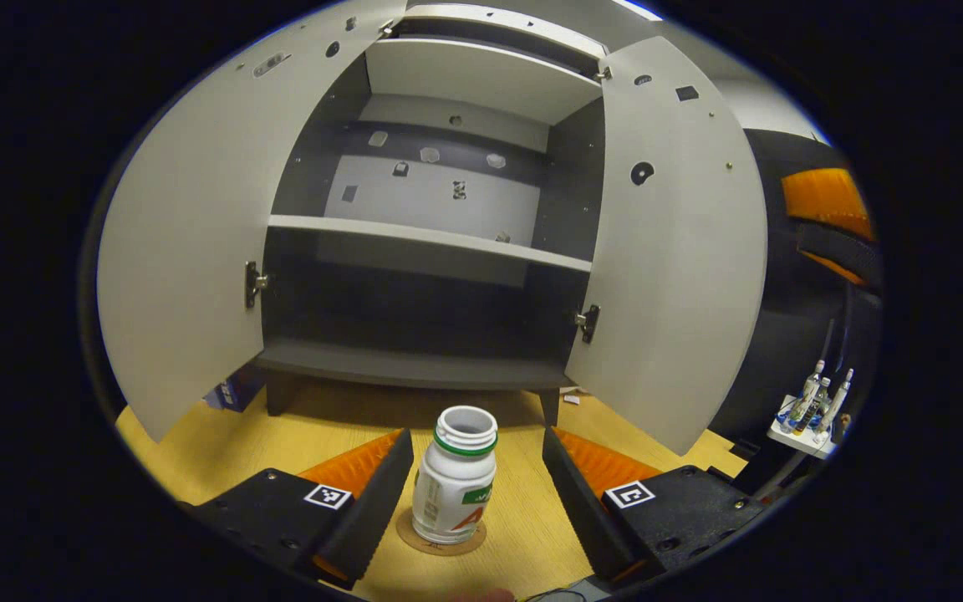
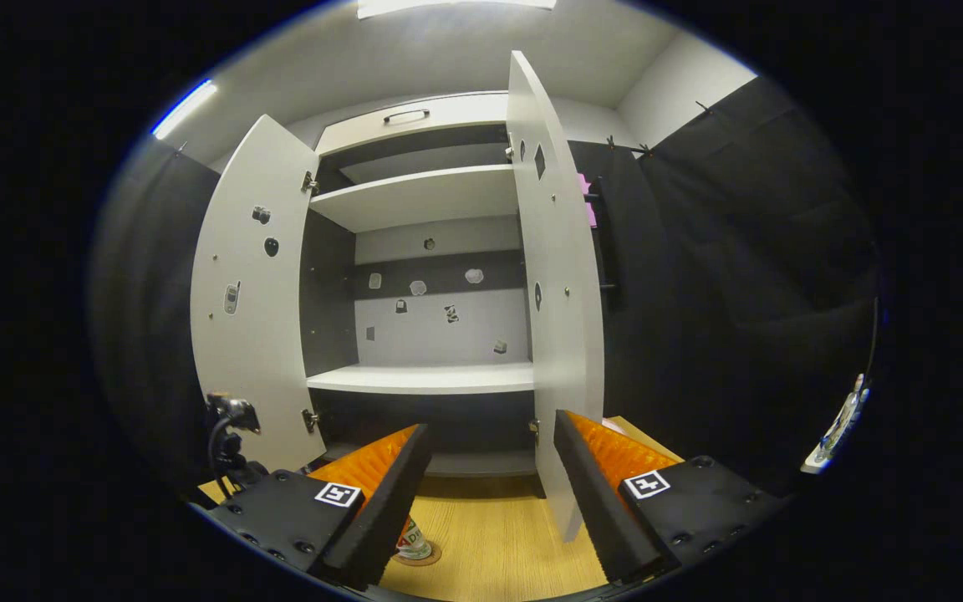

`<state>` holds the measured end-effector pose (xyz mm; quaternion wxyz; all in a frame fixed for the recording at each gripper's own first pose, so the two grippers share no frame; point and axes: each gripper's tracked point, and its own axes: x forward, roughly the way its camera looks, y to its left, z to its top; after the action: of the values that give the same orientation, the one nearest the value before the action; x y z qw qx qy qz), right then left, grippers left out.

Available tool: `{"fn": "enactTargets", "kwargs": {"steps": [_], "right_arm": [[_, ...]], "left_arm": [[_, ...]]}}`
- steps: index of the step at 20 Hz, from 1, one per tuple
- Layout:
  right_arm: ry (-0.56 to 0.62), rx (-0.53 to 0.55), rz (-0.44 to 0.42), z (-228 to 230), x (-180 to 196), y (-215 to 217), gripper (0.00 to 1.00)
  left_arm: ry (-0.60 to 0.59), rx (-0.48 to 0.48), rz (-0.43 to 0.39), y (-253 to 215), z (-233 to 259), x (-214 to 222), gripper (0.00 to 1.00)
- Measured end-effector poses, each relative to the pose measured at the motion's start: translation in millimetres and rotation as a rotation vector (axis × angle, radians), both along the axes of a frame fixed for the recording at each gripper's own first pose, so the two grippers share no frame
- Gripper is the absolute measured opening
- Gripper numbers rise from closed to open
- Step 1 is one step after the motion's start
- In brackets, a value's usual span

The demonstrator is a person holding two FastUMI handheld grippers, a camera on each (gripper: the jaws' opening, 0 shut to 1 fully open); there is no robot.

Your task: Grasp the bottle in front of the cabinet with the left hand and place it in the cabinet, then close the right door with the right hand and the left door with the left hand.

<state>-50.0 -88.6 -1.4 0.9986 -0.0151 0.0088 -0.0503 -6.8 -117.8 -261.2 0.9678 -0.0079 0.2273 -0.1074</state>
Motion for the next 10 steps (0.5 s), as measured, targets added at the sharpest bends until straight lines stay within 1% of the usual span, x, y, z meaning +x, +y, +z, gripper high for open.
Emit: {"fn": "enactTargets", "kwargs": {"steps": [3,5,7,10], "right_arm": [[0.008,-0.009,-0.011,-1,-1,-7,0.98],[0.011,-0.015,-0.014,-1,-2,-10,0.98],[0.014,-0.022,-0.015,-2,-3,-11,0.98],[0.018,-0.027,-0.016,-3,-3,-12,0.98]], "left_arm": [[0.085,-0.030,0.028,7,-37,-3,0.95],[0.108,-0.028,0.057,15,-53,0,0.95],[0.114,-0.004,0.072,21,-66,4,0.95],[0.109,0.054,0.051,23,-76,3,0.95]]}}
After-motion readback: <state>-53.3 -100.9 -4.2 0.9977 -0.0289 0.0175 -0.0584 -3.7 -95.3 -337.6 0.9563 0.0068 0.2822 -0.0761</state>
